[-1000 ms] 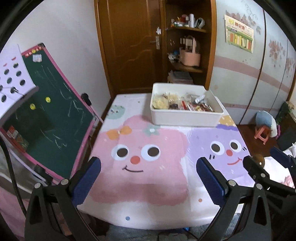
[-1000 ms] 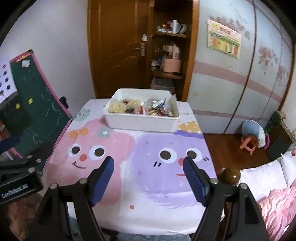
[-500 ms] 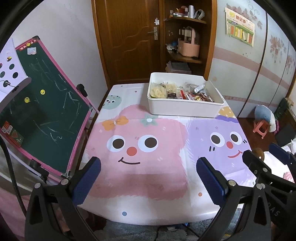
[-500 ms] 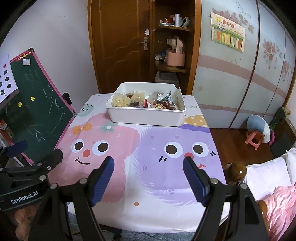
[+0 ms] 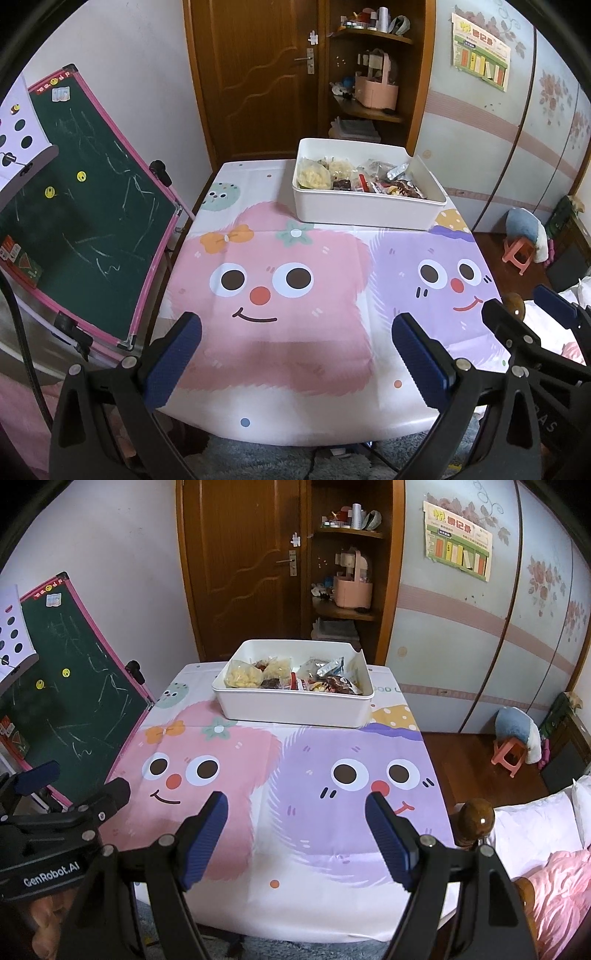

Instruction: Organize snacks

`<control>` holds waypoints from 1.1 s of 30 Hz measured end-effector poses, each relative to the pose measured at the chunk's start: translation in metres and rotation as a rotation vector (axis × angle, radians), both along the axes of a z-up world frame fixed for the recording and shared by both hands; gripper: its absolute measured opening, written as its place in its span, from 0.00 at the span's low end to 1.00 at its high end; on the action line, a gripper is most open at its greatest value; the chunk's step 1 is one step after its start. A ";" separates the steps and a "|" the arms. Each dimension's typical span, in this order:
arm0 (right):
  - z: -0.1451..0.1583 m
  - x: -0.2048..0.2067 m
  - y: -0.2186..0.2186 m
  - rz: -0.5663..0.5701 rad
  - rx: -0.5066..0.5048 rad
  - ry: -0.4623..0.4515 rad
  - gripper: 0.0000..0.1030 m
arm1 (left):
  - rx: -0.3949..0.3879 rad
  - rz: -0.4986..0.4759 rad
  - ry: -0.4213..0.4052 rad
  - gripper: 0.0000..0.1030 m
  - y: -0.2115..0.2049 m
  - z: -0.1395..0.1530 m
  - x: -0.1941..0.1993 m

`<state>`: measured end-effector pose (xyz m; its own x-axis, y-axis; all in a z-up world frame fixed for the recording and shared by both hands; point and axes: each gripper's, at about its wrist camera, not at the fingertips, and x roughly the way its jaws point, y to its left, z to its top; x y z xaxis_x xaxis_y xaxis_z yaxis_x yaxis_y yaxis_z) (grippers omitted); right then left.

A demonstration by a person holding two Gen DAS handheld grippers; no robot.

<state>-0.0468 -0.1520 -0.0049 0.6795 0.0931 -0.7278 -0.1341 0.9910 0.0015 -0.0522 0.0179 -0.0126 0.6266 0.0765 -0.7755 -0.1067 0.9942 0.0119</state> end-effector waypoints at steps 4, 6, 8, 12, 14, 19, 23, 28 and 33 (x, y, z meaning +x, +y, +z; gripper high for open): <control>0.000 -0.001 0.001 -0.002 -0.002 0.000 0.75 | -0.008 0.002 0.010 0.99 0.001 -0.002 0.001; 0.000 -0.001 0.002 -0.002 -0.002 -0.002 0.75 | -0.010 0.002 0.013 0.99 0.002 -0.002 0.001; 0.000 -0.001 0.002 -0.004 -0.002 -0.002 0.75 | -0.010 0.001 0.013 0.99 0.002 -0.002 0.001; 0.000 -0.001 0.001 -0.003 0.000 0.000 0.75 | -0.009 0.001 0.012 0.99 0.002 -0.002 0.001; 0.000 -0.001 0.002 -0.002 0.000 0.000 0.75 | -0.010 0.001 0.012 0.99 0.001 -0.002 0.001; -0.001 -0.001 0.000 0.000 0.002 0.002 0.75 | -0.010 0.001 0.015 0.99 0.001 -0.004 0.002; -0.001 -0.001 0.000 0.001 0.001 0.002 0.75 | -0.013 0.000 0.021 0.99 0.001 -0.007 0.001; -0.005 -0.003 0.002 0.003 0.004 0.008 0.75 | -0.010 -0.001 0.022 0.99 0.001 -0.008 0.001; -0.007 -0.004 0.000 0.001 0.010 0.014 0.75 | -0.008 -0.002 0.025 0.99 0.001 -0.009 0.001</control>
<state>-0.0504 -0.1517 -0.0123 0.6694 0.1013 -0.7360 -0.1354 0.9907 0.0132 -0.0509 0.0189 -0.0214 0.6074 0.0687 -0.7914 -0.1043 0.9945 0.0063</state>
